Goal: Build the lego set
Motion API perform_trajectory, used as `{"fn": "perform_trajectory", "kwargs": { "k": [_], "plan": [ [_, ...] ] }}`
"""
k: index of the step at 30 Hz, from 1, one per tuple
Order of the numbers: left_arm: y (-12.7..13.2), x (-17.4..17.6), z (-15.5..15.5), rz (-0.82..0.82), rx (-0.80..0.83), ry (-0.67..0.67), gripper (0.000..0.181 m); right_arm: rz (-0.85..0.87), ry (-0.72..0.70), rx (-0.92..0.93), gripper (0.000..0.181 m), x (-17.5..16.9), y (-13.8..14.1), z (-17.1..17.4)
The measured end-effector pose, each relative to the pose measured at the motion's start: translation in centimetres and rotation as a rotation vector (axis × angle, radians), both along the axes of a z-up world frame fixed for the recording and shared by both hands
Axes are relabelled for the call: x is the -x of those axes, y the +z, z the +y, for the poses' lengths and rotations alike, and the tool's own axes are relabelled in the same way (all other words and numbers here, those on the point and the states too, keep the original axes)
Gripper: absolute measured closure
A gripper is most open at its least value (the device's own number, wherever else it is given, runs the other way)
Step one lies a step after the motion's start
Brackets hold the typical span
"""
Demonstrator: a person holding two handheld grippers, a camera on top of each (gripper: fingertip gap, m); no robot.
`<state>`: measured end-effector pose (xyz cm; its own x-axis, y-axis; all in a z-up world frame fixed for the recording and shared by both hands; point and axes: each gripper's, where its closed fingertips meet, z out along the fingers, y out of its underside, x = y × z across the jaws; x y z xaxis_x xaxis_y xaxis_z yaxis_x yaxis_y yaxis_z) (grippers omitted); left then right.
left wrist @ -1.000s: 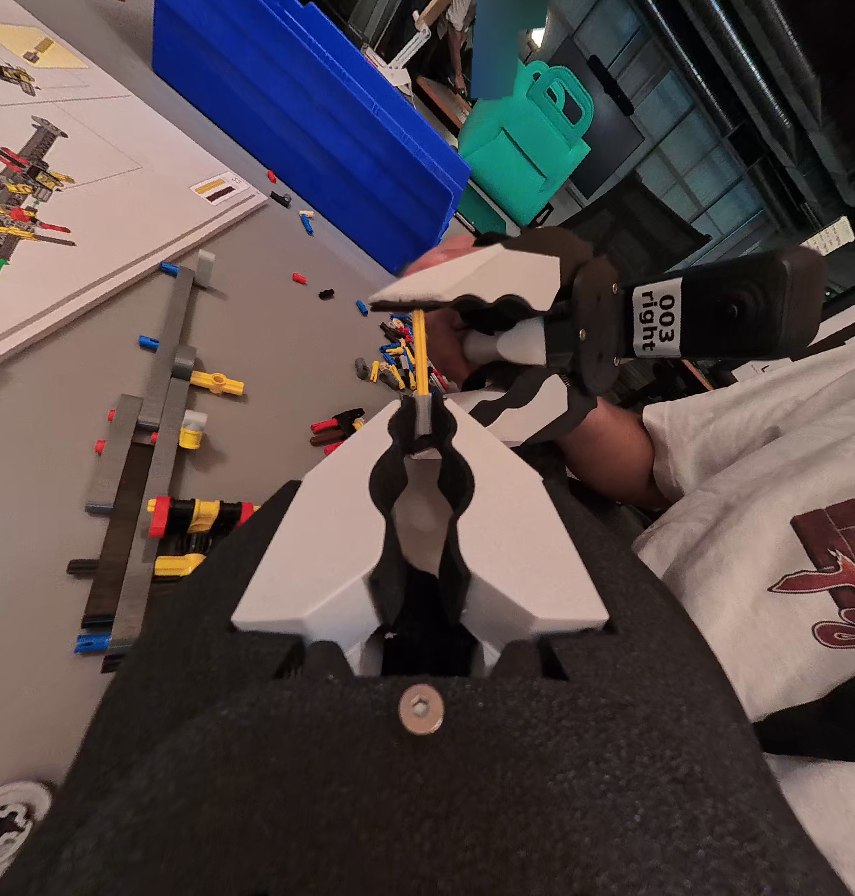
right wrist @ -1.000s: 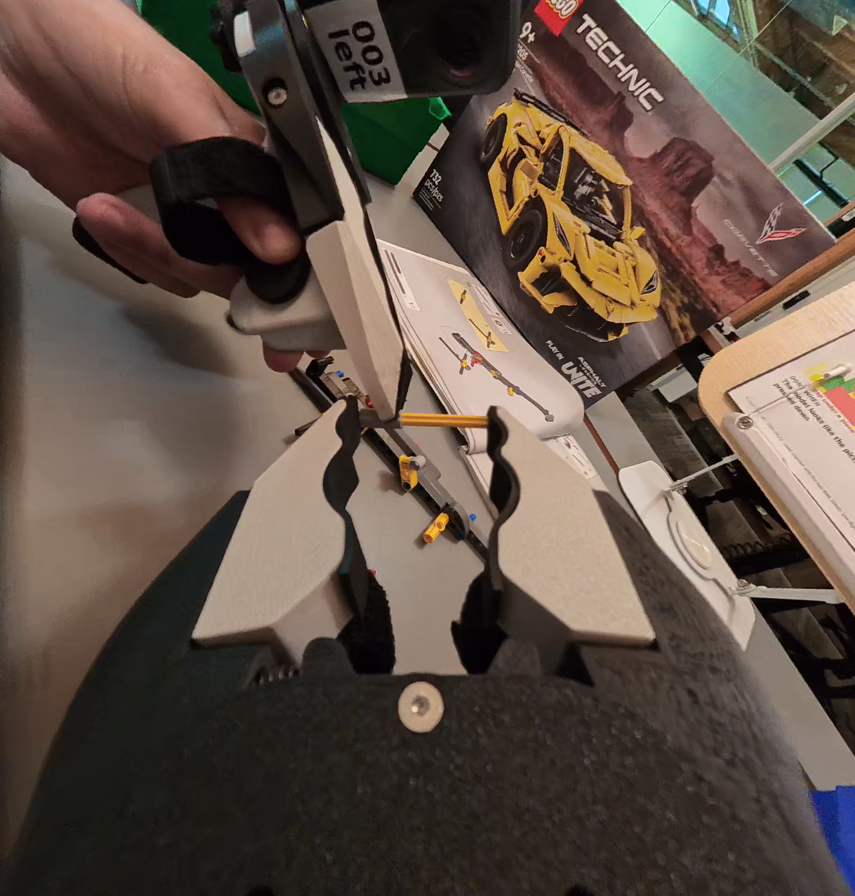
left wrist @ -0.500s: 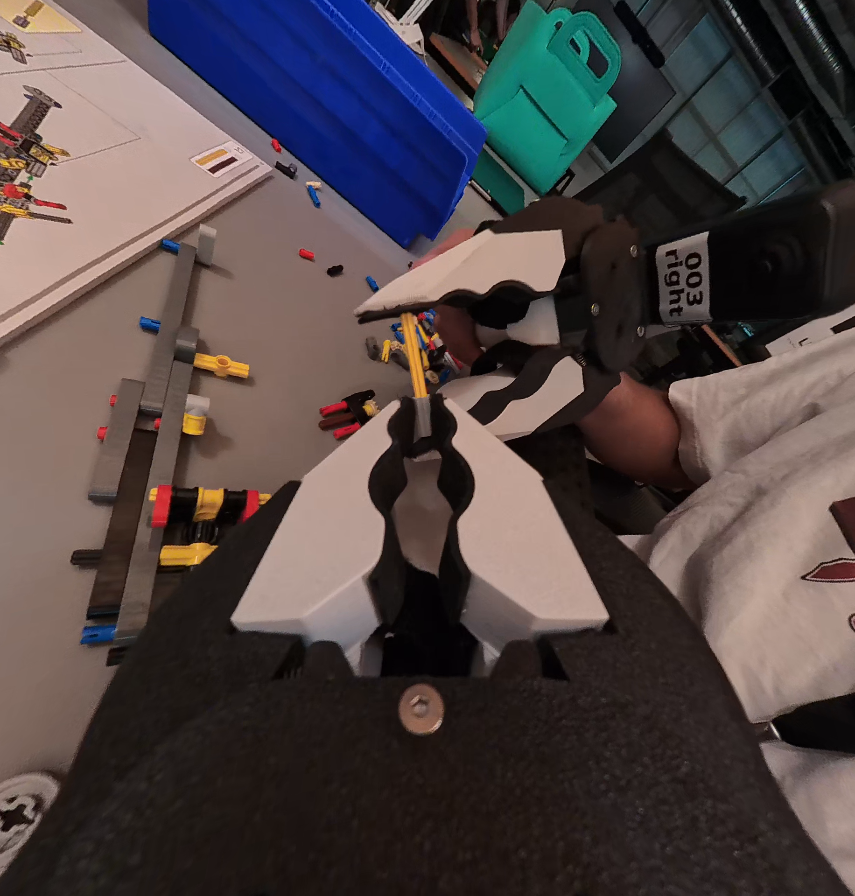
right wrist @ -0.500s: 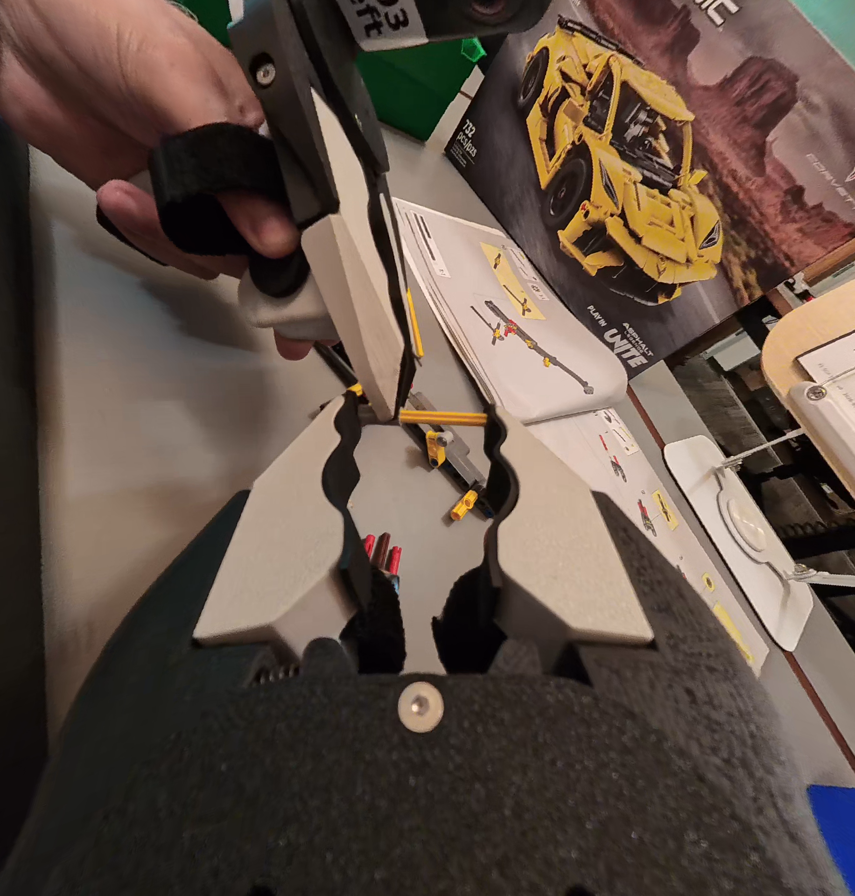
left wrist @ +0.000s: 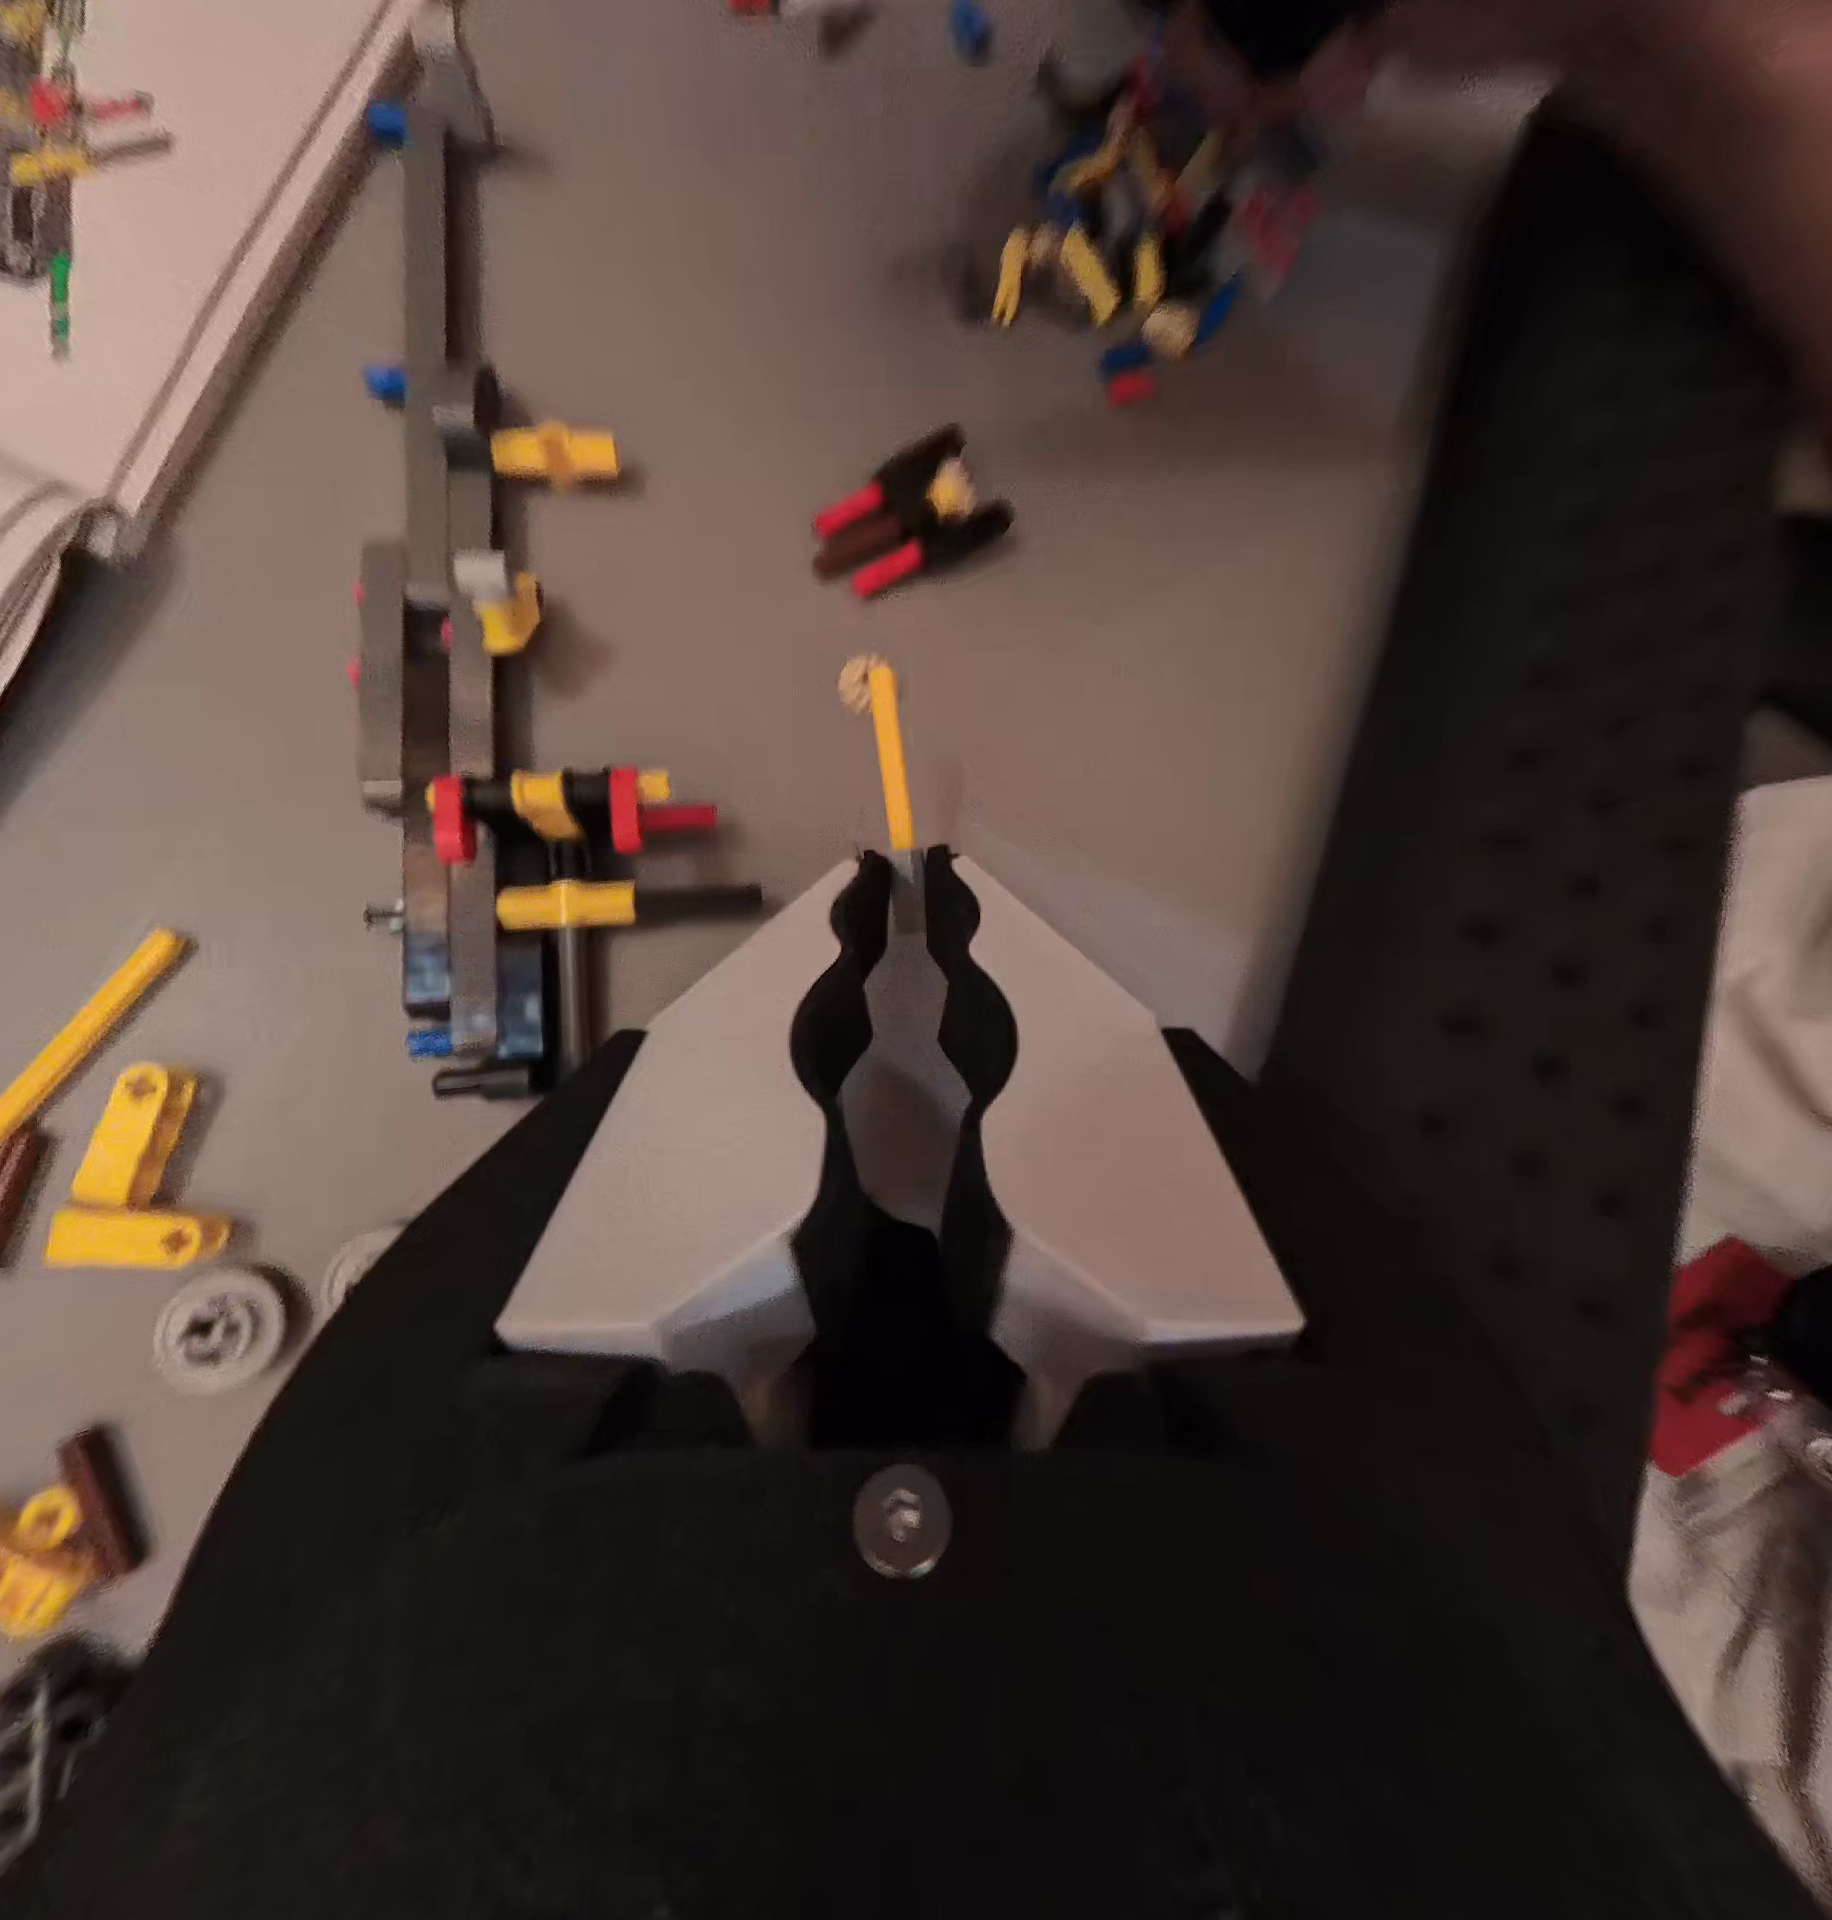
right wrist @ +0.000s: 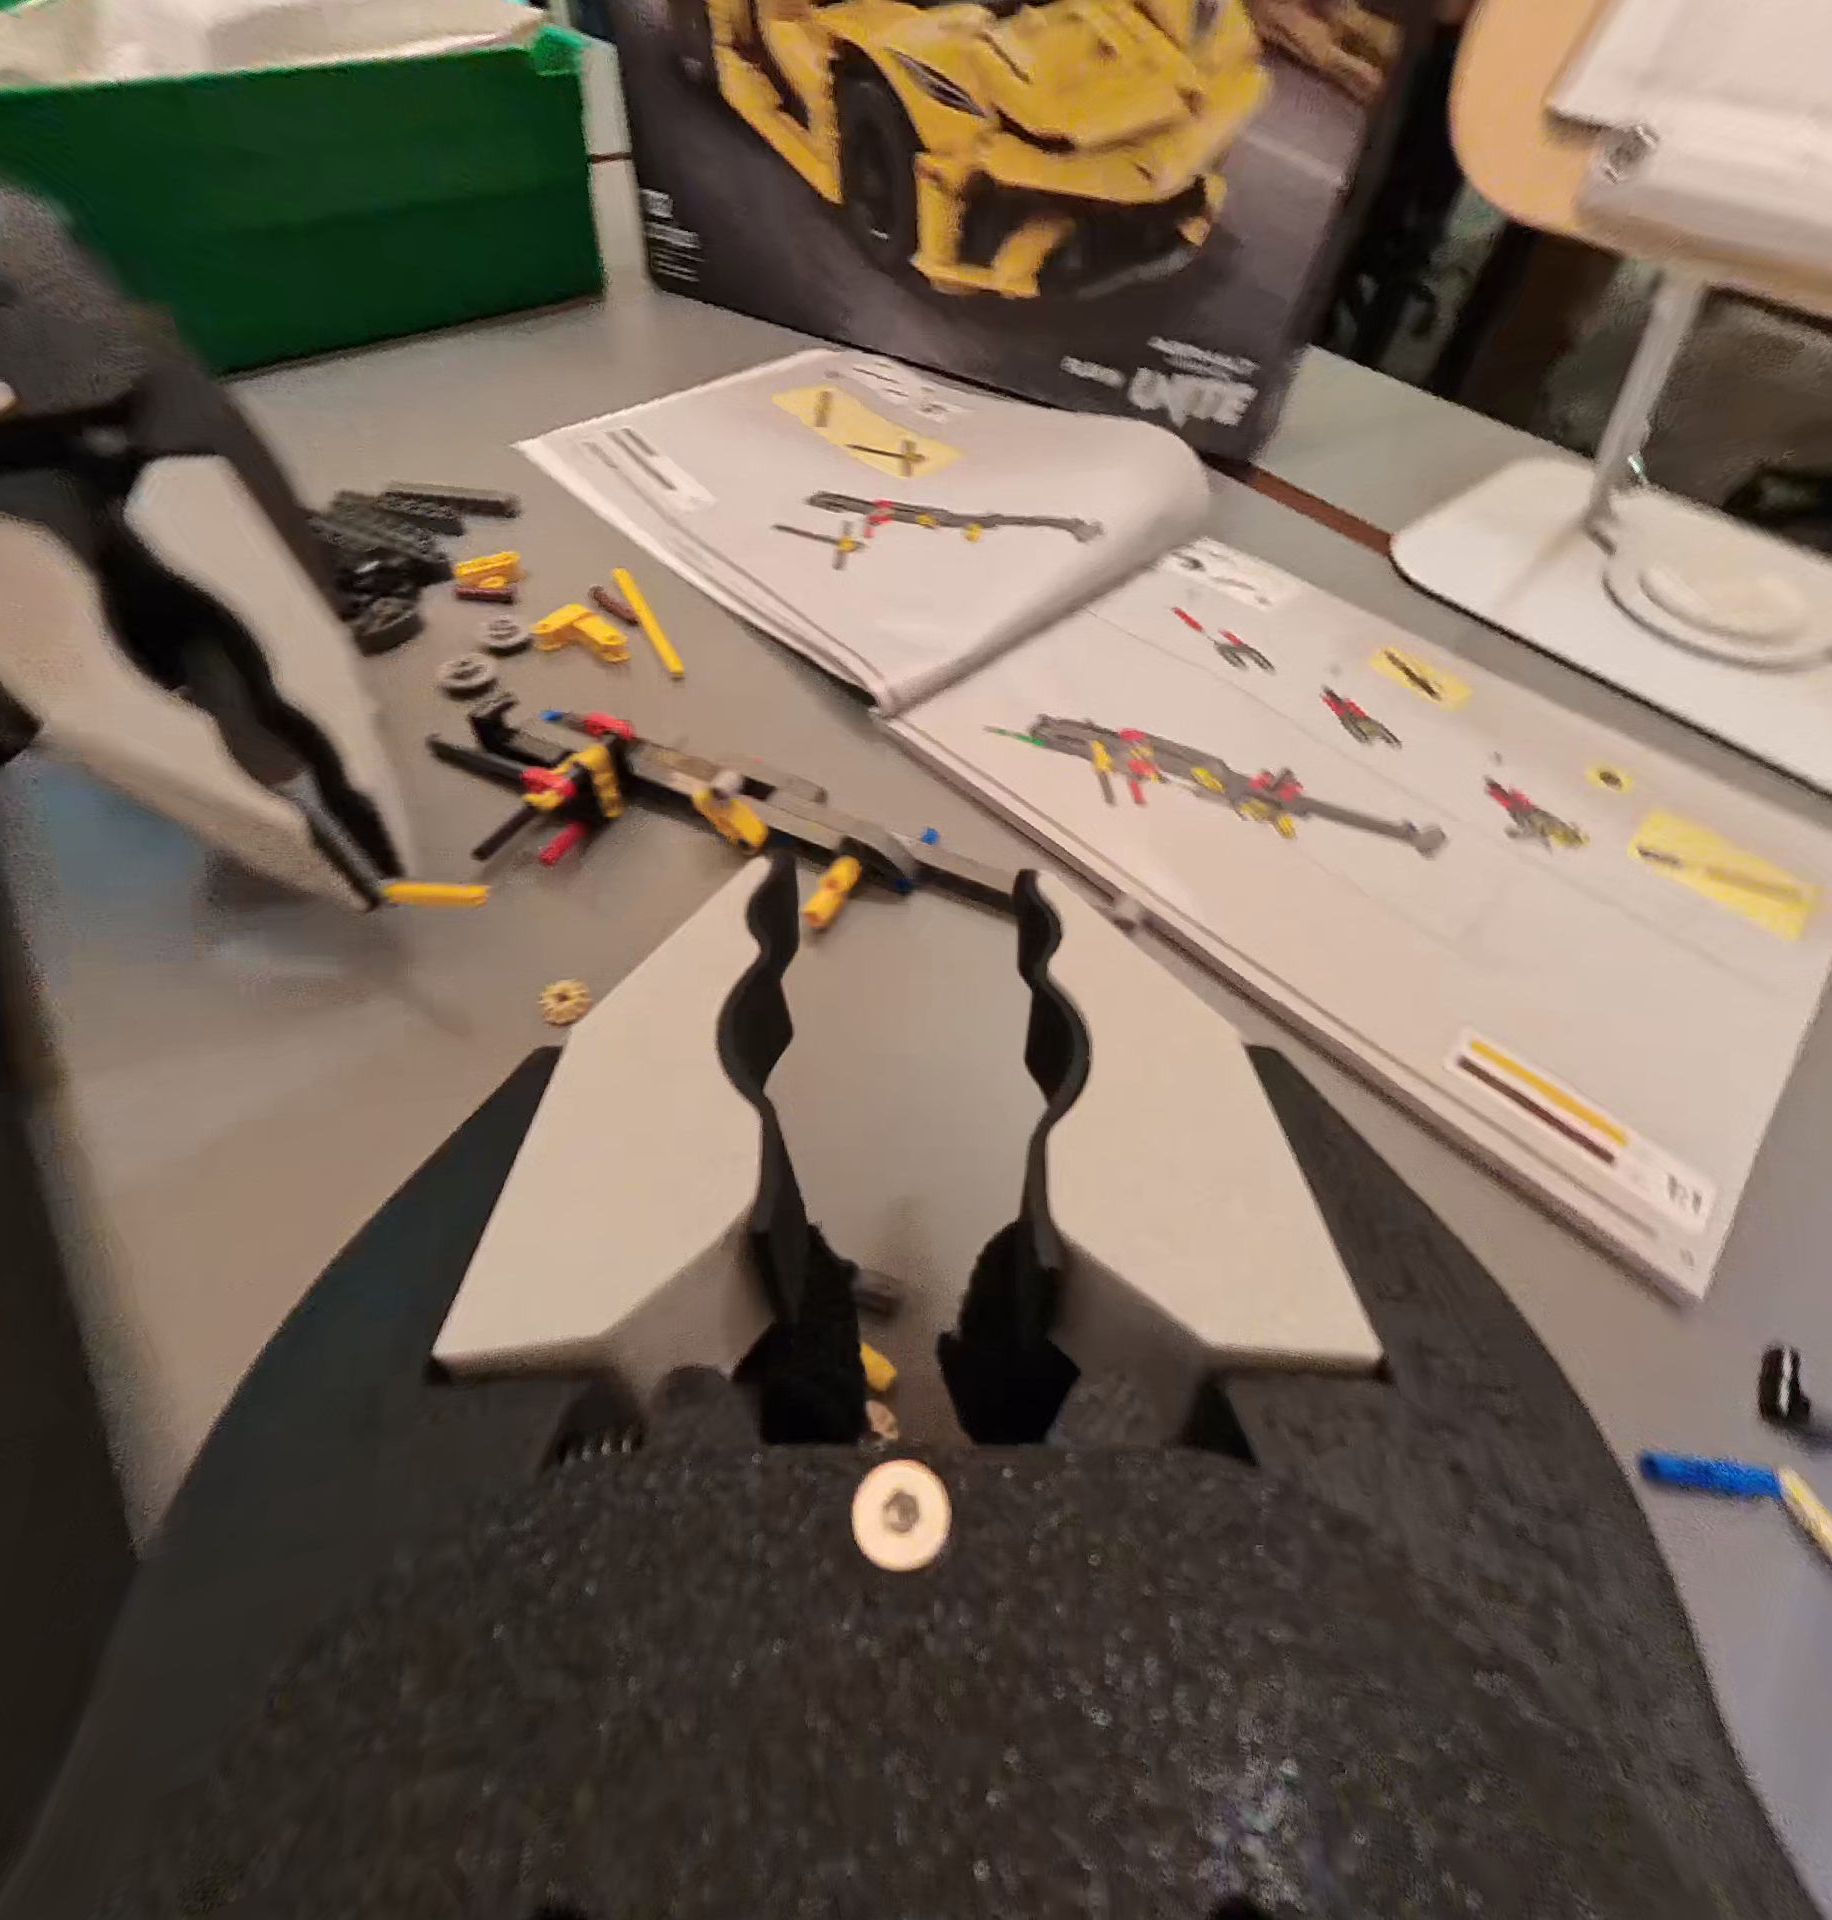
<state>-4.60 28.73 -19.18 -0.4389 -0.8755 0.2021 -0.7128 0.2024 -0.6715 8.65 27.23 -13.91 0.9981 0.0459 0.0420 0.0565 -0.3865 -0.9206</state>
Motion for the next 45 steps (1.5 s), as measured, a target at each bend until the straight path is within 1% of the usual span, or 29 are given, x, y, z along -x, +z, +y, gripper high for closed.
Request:
{"fn": "perform_trajectory", "kwargs": {
  "k": [1,2,4,6,9,12,16,22,25,33,40,45],
  "plan": [
    [-0.6,0.4,0.1,0.021,-0.048,0.015,0.176,0.022,-0.033,0.004,0.141,-0.8,-0.1,-0.1],
    [-0.9,0.8,-0.2,0.042,-0.060,0.015,0.176,0.041,-0.037,0.002,0.142,-0.9,-0.1,-0.1],
    [-0.9,1.1,-1.2,0.049,-0.044,0.010,0.176,0.068,-0.023,0.017,0.140,-0.6,-0.5,0.1],
    [-1.1,1.3,-1.5,0.060,-0.062,0.012,0.176,0.073,0.007,0.085,0.139,0.1,-1.8,0.0],
    [-1.7,1.6,-1.7,0.093,-0.097,0.016,0.176,0.021,0.037,0.197,0.137,0.9,-3.6,-0.4],
    [-1.6,1.5,-1.9,0.092,-0.075,0.024,0.176,-0.012,0.082,0.277,0.140,1.9,-4.4,-1.5],
    [-1.8,1.6,-1.7,0.106,-0.092,0.030,0.176,0.011,0.180,0.355,0.142,4.4,-5.4,-3.1],
    [-1.9,1.5,-1.8,0.109,-0.107,0.032,0.176,-0.046,0.216,0.424,0.143,5.6,-7.0,-3.6],
    [-2.0,1.5,-1.8,0.111,-0.104,0.043,0.176,-0.078,0.209,0.422,0.147,5.6,-7.1,-3.4],
    [-2.0,1.5,-1.8,0.063,-0.125,0.034,0.175,-0.050,0.200,0.424,0.156,6.0,-7.1,-3.0],
    [-2.0,1.8,-1.6,0.049,-0.115,0.034,0.176,-0.056,0.175,0.428,0.157,6.4,-7.1,-2.5],
    [-2.0,2.5,-0.7,0.057,-0.161,0.060,0.176,-0.035,0.135,0.453,0.157,7.2,-7.1,-2.1]
  ]
}}
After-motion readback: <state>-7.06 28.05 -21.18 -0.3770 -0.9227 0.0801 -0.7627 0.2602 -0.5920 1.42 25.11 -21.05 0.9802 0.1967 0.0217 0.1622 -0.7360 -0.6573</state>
